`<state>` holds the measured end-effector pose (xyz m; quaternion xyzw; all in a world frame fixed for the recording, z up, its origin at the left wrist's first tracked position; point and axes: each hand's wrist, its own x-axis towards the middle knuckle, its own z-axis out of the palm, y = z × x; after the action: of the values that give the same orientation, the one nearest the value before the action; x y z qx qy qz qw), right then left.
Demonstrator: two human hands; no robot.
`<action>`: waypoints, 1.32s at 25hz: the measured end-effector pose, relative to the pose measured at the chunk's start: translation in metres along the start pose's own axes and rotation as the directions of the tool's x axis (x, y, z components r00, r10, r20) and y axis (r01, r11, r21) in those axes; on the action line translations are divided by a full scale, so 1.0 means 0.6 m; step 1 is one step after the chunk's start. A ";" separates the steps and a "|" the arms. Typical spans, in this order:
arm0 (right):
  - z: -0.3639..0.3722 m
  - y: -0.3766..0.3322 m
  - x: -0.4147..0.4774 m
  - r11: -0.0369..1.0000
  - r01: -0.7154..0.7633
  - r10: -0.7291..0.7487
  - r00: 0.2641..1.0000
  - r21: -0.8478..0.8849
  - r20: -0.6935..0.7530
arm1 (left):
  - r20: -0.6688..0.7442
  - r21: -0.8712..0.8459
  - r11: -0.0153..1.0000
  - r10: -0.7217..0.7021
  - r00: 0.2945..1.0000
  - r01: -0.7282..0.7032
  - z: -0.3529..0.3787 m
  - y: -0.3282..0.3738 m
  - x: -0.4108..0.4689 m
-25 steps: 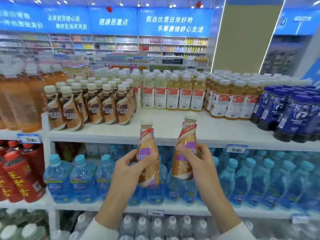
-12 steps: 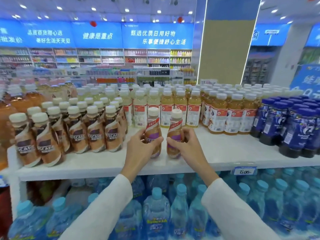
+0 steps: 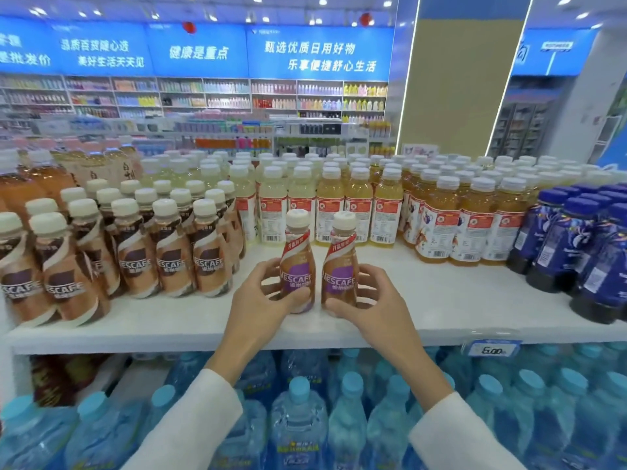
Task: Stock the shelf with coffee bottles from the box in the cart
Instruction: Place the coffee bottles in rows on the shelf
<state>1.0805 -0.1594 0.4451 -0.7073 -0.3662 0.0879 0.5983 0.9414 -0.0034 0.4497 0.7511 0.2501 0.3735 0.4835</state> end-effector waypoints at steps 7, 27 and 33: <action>-0.002 -0.001 0.001 0.999 0.037 -0.037 0.999 0.022 -0.004 | -0.013 0.004 1.000 -0.008 1.000 0.008 0.006 0.007 -0.003; 0.099 0.043 0.254 1.000 0.021 -0.021 0.998 -0.003 -0.062 | -0.176 0.070 0.997 -0.005 0.984 0.018 0.061 -0.053 0.226; 0.104 0.053 0.256 0.999 0.035 -0.035 0.997 -0.004 -0.070 | -0.174 0.066 0.998 0.002 0.985 0.010 0.063 -0.061 0.226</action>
<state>1.1686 -0.0156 0.4475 -0.7041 -0.3575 0.0521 0.6114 1.0518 0.0909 0.4501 0.7307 0.3051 0.4282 0.4354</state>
